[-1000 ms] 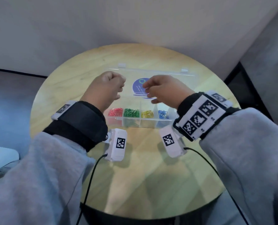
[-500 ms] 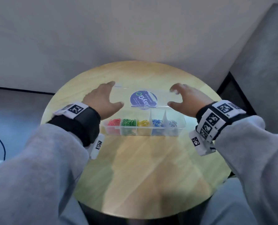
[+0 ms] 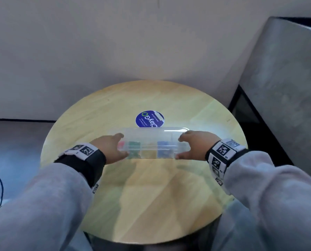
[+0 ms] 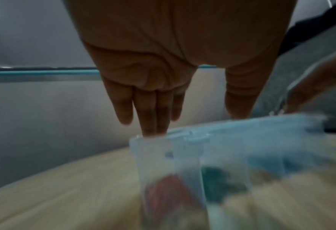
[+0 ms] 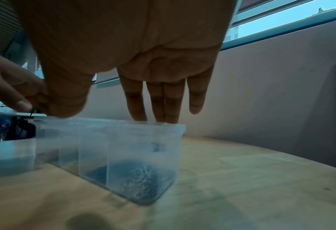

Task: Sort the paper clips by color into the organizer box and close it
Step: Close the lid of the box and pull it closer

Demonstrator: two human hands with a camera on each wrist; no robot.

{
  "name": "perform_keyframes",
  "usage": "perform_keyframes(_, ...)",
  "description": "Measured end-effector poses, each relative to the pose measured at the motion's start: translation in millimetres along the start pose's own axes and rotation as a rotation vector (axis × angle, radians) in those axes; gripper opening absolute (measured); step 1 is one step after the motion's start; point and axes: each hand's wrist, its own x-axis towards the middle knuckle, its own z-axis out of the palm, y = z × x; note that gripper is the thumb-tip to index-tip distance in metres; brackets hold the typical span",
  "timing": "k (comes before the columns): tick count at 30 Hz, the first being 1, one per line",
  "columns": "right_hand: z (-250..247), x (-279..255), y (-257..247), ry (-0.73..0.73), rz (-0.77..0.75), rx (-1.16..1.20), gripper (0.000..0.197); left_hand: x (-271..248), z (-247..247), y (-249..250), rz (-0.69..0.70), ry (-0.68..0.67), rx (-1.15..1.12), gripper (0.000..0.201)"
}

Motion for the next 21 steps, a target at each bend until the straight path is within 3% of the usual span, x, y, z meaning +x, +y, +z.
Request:
perform_keyframes(6,3.5,8.6,-9.9,-0.027,0.019,-0.051,0.056,7.7,6.0,-0.8,0.043,-0.048,0.182,0.049)
perform_keyframes(11,0.9,20.6,-11.1,-0.059,0.032,-0.057,0.047,21.0,1.5,-5.3,0.055,-0.048,0.207,0.045)
perform_keyframes(17,-5.4,27.6,-3.8,-0.063,0.056,0.003,0.057,25.9,-3.5,-0.7,0.072,-0.025,0.254,0.040)
perform_keyframes(21,-2.4,33.1,-6.8,-0.040,0.050,-0.080,0.052,24.6,1.7,0.9,0.093,0.001,0.298,0.033)
